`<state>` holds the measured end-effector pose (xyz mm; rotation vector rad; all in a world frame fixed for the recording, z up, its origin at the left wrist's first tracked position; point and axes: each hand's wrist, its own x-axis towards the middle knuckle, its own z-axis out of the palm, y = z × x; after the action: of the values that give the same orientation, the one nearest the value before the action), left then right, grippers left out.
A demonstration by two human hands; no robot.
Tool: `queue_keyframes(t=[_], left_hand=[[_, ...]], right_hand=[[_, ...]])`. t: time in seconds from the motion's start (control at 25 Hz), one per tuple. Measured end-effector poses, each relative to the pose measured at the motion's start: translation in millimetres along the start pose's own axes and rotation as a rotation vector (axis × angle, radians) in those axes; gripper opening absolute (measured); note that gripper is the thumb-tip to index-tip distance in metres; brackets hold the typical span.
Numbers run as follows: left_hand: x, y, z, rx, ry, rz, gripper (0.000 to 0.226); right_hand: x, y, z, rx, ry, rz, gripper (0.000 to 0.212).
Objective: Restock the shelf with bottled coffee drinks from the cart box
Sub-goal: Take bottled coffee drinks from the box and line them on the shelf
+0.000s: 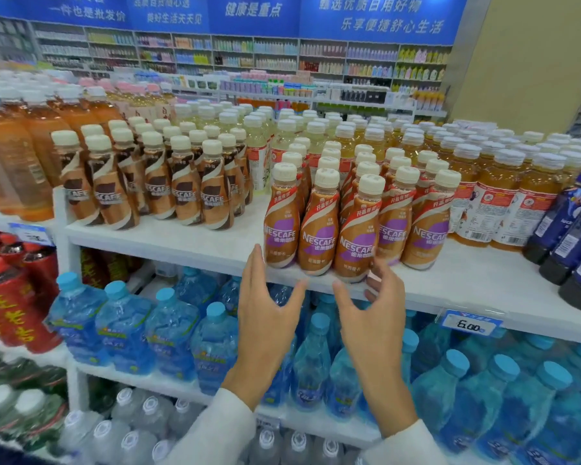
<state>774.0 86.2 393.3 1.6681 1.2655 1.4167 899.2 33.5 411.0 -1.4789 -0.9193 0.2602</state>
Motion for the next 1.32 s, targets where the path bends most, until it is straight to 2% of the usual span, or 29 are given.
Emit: queue_keyframes(t=[0.16, 0.24, 0.36, 0.56, 0.72, 0.8, 1.04, 1.2, 1.32], left_hand=[[-60, -36, -40, 0.066, 0.106, -0.135, 0.068], [-97, -57, -71, 0.069, 0.166, -0.226, 0.054], [-151, -89, -136, 0.065, 0.28, -0.38, 0.035], [-228, -145, -254, 0.081, 0.508, -0.605, 0.033], [-282, -174, -345, 0.059, 0.655, -0.708, 0.02], [-308, -185, -391, 0.036, 0.766, -0.75, 0.016], [-358, -217, -484, 0.051, 0.891, -0.87, 0.014], [-351, -245, -520, 0.028, 0.924, -0.916, 0.016], [-330, -272, -538, 0.006, 0.922, -0.937, 0.018]], right_hand=[[-69, 16, 4, 0.133, -0.145, 0.025, 0.044], [-112, 30, 20, 0.16, -0.293, 0.029, 0.037], [-183, 42, 55, 0.159, -0.555, 0.148, 0.036], [-289, 59, 125, -0.009, -0.977, 0.235, 0.031], [-361, 47, 180, -0.059, -1.14, 0.295, 0.03], [-399, 32, 205, -0.141, -1.285, 0.31, 0.029], [-487, 2, 262, -0.156, -1.346, 0.408, 0.018], [-510, -2, 308, -0.239, -1.438, 0.43, 0.031], [-515, -3, 352, -0.235, -1.461, 0.389, 0.022]])
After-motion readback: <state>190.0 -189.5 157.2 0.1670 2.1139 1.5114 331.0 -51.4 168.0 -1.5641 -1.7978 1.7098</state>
